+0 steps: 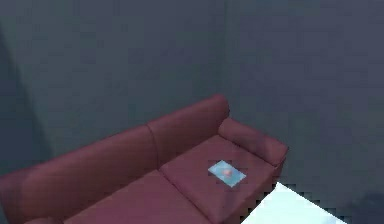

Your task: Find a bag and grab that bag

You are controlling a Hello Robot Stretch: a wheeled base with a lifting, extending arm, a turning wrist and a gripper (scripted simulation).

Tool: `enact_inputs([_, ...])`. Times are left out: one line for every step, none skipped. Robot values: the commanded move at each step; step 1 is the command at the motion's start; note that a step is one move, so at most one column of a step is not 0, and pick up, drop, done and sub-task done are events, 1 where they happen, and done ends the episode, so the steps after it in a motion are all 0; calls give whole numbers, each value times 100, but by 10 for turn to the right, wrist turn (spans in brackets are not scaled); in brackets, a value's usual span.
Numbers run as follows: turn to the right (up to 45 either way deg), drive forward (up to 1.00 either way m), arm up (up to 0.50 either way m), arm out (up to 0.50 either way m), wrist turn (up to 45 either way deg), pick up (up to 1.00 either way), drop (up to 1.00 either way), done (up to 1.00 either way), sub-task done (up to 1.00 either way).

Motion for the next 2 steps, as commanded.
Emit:
enact_inputs([360,0,0,0,0,0,0,0,0])
enact_inputs([0,70,0,0,0,0,0,0,0])
